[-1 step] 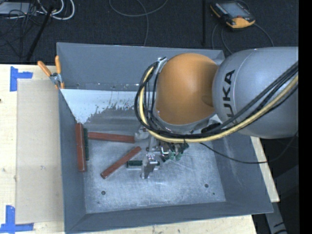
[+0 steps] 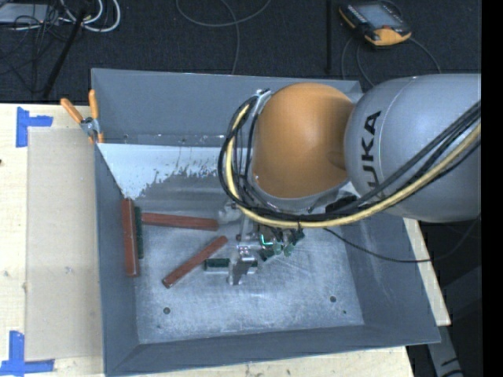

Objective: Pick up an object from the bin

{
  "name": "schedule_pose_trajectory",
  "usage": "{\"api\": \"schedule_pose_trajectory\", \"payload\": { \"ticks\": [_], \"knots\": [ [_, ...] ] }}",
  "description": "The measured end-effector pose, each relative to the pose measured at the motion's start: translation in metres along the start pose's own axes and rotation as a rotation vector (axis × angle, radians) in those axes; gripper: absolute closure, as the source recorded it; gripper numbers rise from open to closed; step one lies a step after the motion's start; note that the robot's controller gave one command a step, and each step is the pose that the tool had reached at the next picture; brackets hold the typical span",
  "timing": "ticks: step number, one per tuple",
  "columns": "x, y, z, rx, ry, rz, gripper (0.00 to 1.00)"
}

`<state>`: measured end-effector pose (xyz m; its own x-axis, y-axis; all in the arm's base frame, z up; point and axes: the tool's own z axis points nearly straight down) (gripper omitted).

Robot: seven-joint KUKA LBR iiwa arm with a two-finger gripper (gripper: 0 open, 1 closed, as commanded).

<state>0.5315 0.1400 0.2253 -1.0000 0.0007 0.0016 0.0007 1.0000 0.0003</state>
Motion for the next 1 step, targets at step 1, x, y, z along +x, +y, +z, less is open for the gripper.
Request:
{"api": "schedule_pose_trajectory", "payload": {
  "ticks": [1],
  "knots": [
    [-0.0065,-0.0011,0.0424,-0.001,-0.008,-0.026,0.00]
  ]
}}
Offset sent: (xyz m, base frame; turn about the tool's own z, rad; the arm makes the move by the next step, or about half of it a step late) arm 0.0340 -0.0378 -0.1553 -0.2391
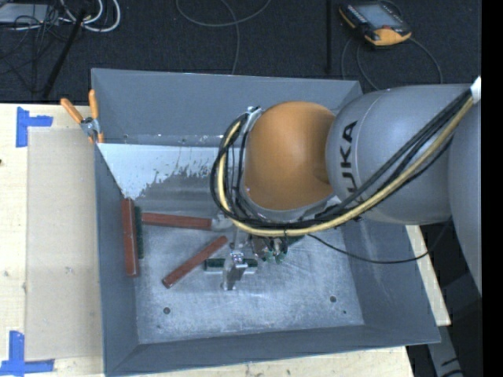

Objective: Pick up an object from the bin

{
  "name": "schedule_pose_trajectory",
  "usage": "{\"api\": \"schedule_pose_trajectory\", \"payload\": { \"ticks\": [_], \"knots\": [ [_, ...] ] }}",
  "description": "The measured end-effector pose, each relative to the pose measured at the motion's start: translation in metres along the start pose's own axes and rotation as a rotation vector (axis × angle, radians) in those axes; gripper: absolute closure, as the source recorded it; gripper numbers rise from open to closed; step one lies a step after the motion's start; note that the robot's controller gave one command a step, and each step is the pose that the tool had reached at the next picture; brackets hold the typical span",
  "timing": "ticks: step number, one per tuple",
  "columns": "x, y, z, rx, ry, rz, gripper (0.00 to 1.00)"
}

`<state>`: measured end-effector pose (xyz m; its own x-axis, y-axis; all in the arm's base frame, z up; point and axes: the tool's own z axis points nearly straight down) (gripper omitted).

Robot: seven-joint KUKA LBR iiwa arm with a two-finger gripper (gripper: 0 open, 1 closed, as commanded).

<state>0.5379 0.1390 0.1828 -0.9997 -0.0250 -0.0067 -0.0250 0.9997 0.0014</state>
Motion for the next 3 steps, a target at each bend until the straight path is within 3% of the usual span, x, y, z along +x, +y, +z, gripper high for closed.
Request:
{"api": "schedule_pose_trajectory", "payload": {
  "ticks": [1,2,3],
  "knots": [
    [-0.015,-0.021,0.069,0.001,0.003,-0.133,0.00],
    [-0.010,-0.032,0.104,0.001,-0.021,-0.294,1.00],
    [-0.009,-0.031,0.106,0.000,-0.018,-0.294,1.00]
  ]
}}
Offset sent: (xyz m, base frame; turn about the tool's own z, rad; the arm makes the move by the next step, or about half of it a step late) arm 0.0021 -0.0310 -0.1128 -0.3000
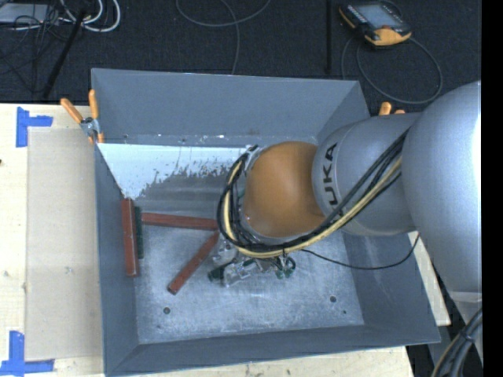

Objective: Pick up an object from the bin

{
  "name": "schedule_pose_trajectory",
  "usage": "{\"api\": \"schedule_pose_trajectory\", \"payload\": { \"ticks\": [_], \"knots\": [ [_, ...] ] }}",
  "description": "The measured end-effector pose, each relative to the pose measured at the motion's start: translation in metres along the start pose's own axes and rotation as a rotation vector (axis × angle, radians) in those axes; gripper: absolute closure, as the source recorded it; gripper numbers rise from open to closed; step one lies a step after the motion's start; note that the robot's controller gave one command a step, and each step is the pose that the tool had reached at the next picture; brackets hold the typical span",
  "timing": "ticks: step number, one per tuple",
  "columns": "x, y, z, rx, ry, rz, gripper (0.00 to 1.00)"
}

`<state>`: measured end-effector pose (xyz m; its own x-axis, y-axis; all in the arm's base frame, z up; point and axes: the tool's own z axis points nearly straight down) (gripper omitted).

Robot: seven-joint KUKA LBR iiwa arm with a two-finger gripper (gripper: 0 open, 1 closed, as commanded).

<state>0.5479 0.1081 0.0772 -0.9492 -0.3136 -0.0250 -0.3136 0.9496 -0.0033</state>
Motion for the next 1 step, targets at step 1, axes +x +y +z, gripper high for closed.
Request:
{"api": "schedule_pose_trajectory", "payload": {
  "ticks": [1],
  "knots": [
    [0.0003,-0.0044,-0.1484,-0.003,0.023,0.022,1.00]
  ]
}}
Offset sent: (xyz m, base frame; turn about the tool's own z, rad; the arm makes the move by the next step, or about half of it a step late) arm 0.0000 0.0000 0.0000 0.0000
